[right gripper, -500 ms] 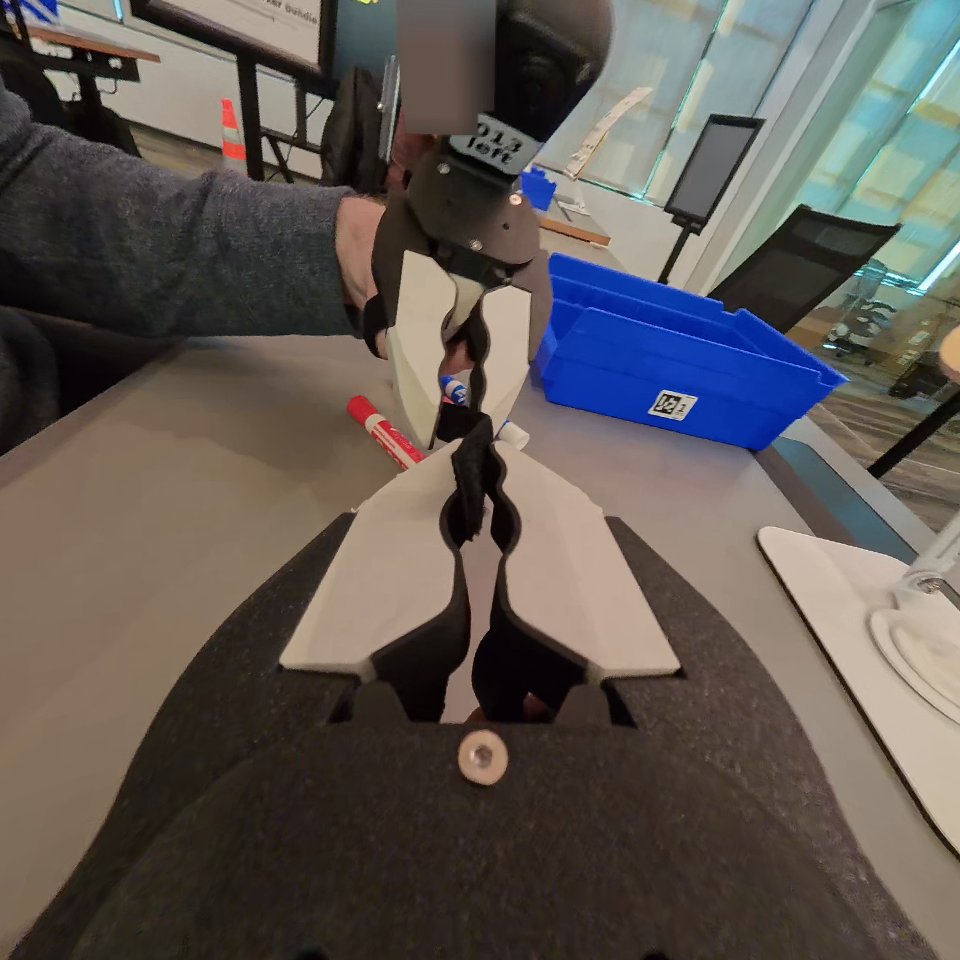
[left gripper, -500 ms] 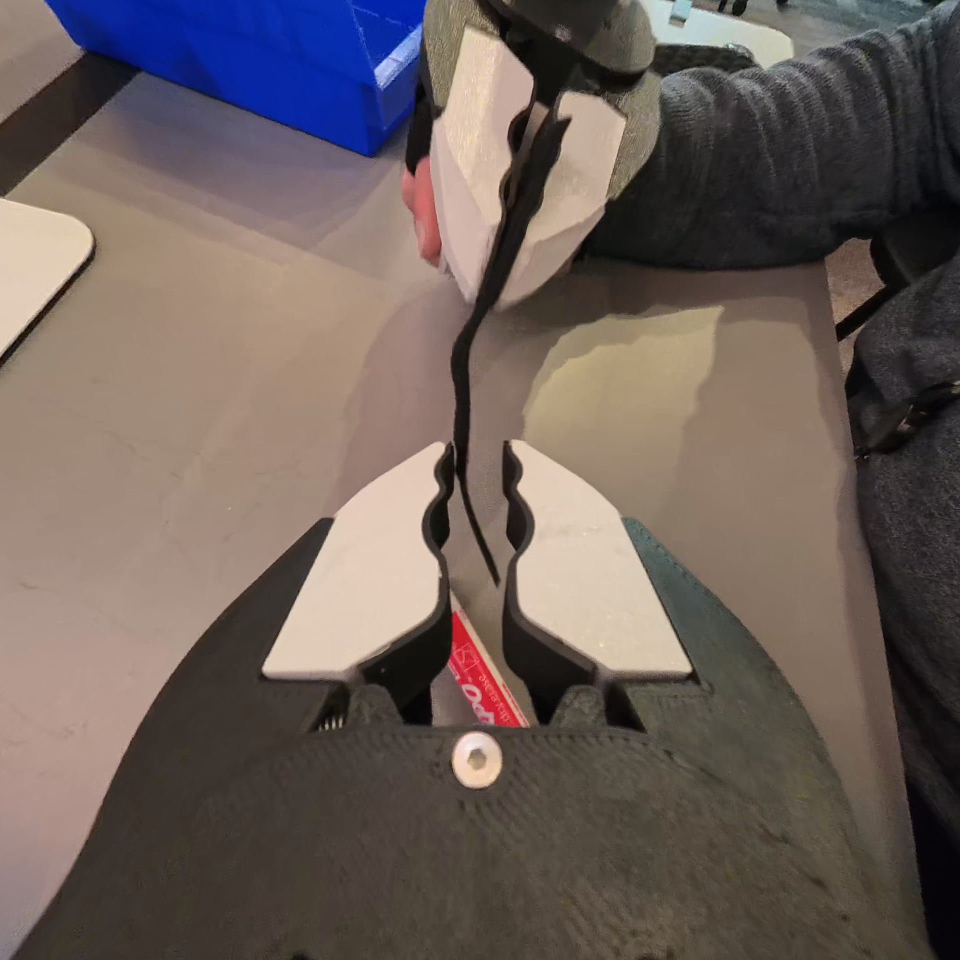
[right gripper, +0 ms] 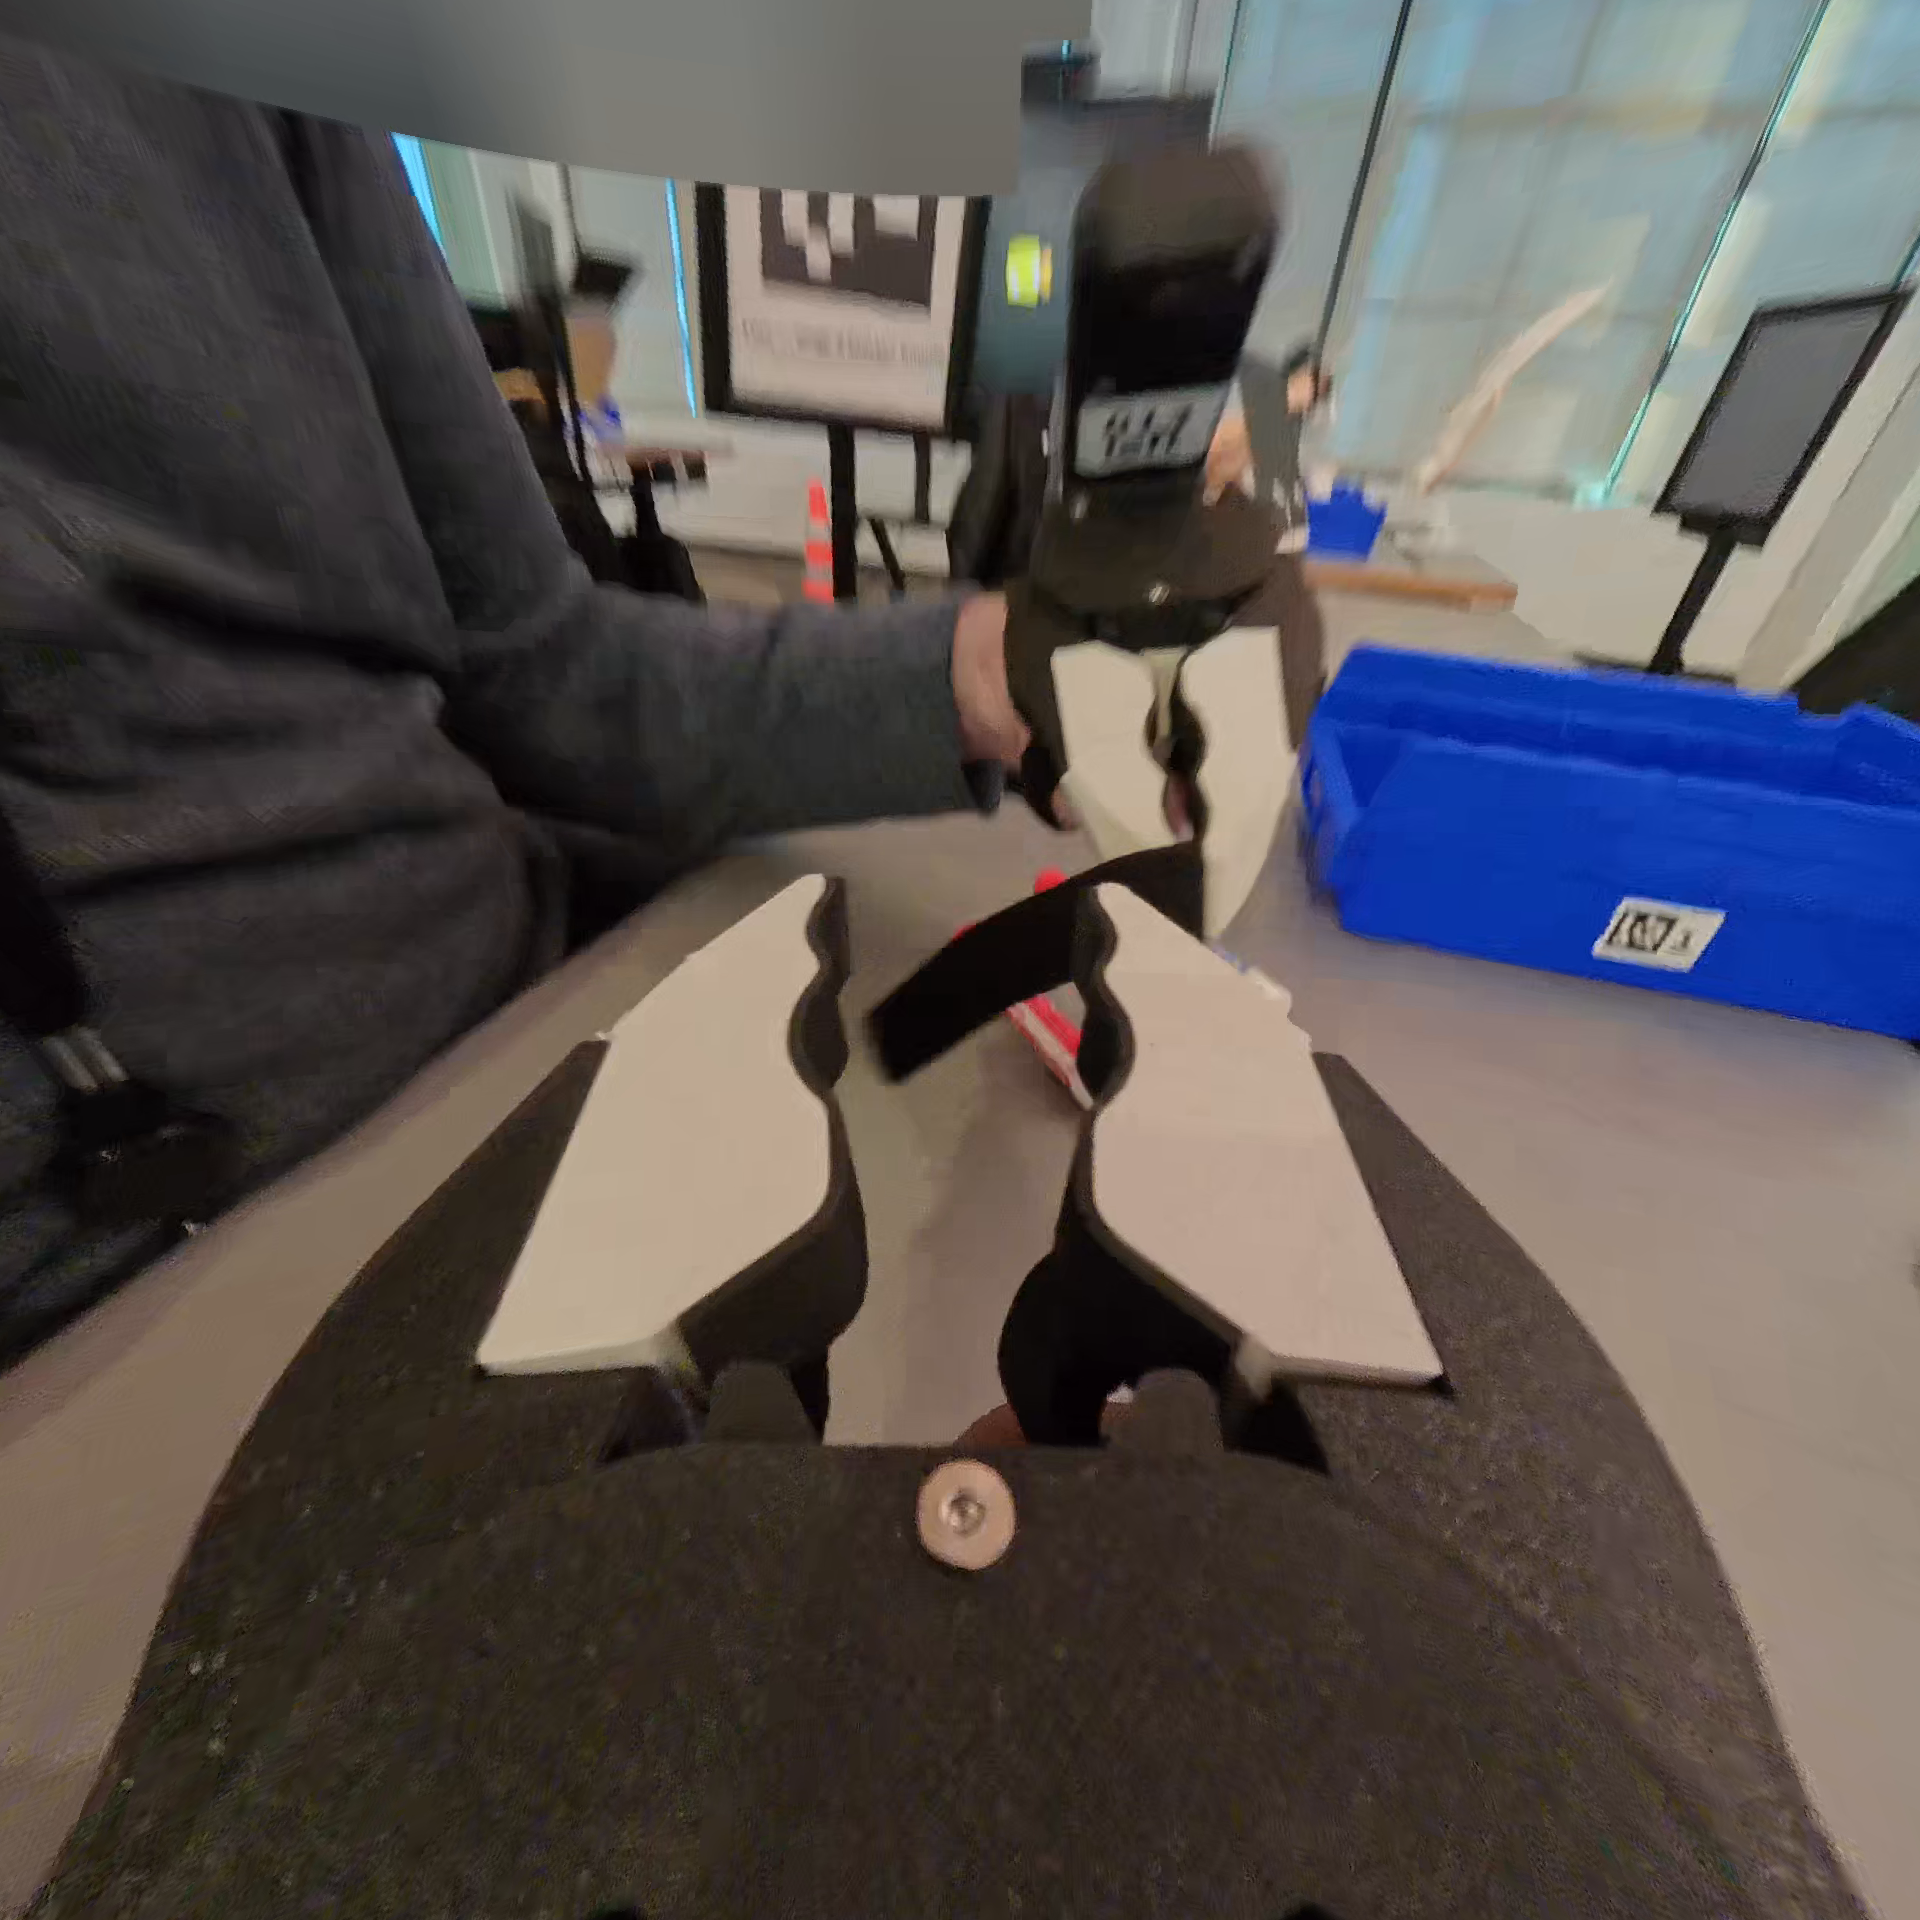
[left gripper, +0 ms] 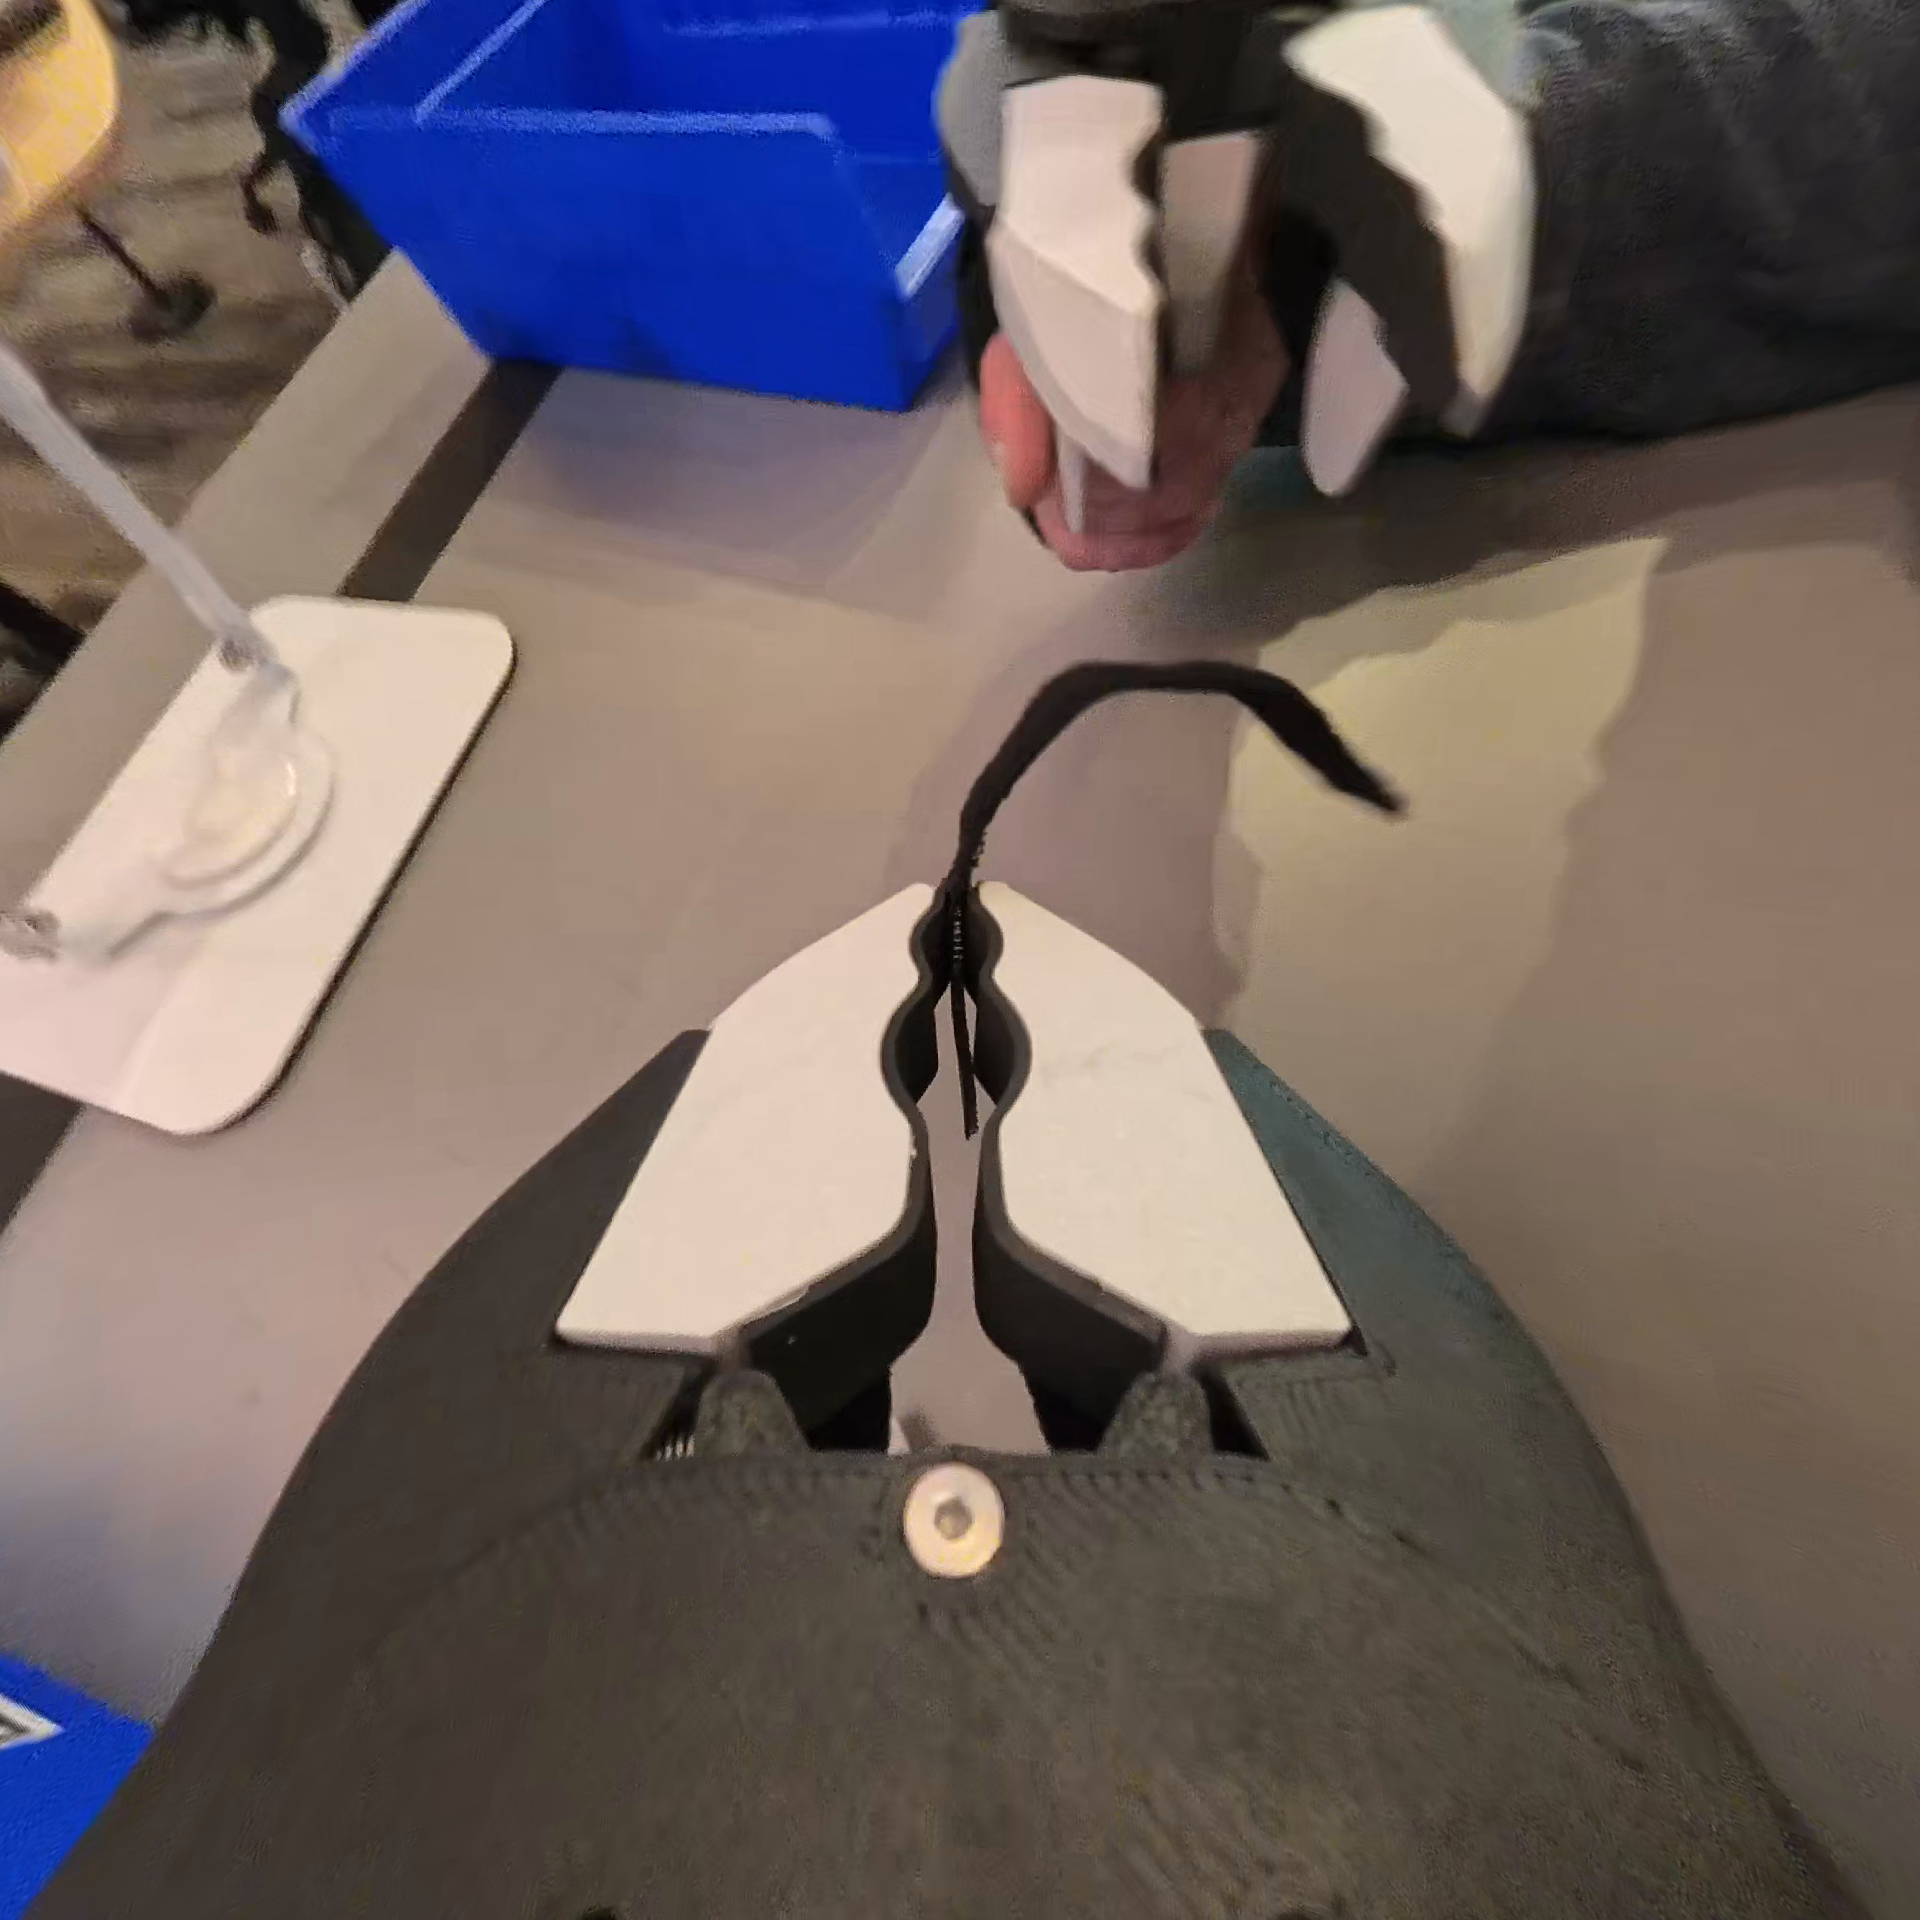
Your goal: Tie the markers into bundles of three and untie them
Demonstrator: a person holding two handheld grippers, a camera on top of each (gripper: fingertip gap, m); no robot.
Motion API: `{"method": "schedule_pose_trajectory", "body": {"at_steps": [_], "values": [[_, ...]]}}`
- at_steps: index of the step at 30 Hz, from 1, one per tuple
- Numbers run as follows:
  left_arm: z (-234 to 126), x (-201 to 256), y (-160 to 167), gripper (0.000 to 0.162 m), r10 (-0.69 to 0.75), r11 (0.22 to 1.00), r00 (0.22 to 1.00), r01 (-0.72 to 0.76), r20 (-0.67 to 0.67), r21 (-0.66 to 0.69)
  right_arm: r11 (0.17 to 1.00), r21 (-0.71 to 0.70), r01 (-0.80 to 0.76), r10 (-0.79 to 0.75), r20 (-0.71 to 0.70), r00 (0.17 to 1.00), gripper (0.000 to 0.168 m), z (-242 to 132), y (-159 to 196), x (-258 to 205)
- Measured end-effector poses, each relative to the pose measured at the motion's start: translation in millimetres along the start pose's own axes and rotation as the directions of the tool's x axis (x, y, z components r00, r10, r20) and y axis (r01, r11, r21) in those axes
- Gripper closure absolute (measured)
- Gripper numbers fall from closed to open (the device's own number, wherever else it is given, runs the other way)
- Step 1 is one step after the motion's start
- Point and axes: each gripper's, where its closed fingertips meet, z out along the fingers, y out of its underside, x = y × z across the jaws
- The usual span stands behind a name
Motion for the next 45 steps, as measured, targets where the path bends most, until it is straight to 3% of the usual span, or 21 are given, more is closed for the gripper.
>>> {"method": "schedule_pose_trajectory", "body": {"at_steps": [1,3,6,10,17,21,27,36,45], "values": [[-2.0,0.8,-4.5,0.162,0.035,0.999,0.999,-0.035,0.011,0.012,0.998,0.054,-0.022,0.022,0.007,1.000,0.131,-6.6,-8.3,1.5],[-2.0,8.4,-8.2,0.161,0.084,0.996,0.996,-0.084,-0.016,0.002,0.993,0.111,-0.034,0.038,-0.037,0.999,0.135,-15.7,-15.7,11.5],[6.0,21.2,-11.6,0.162,0.169,0.985,0.984,-0.171,-0.050,-0.038,0.998,-0.006,0.055,-0.055,-0.136,0.989,0.142,-5.9,-0.8,19.8],[16.0,33.2,-17.6,0.161,0.232,0.969,0.969,-0.238,-0.081,-0.071,0.989,-0.110,0.102,-0.114,-0.112,0.987,0.151,14.1,18.0,11.8],[21.7,32.5,-22.4,0.162,0.160,0.986,0.985,-0.164,-0.071,-0.043,0.963,-0.197,0.184,-0.211,-0.125,0.969,0.144,18.8,25.5,10.9],[25.2,35.2,-23.5,0.162,0.134,0.990,0.987,-0.137,-0.085,-0.031,0.952,-0.230,0.202,-0.237,-0.135,0.962,0.151,21.4,30.7,12.6],[25.1,37.8,-25.1,0.161,0.130,0.991,0.986,-0.131,-0.102,-0.008,0.970,-0.193,0.148,-0.178,-0.149,0.973,0.164,20.6,28.5,15.8],[11.8,29.0,-30.3,0.159,-0.002,0.994,0.990,0.018,-0.140,0.111,0.999,-0.051,0.017,-0.024,-0.147,0.989,0.165,11.6,16.9,22.3],[11.8,24.0,-30.8,0.161,0.024,0.994,0.996,-0.015,-0.090,0.106,0.999,-0.049,-0.011,0.004,-0.151,0.988,0.164,10.1,20.8,25.3]]}}
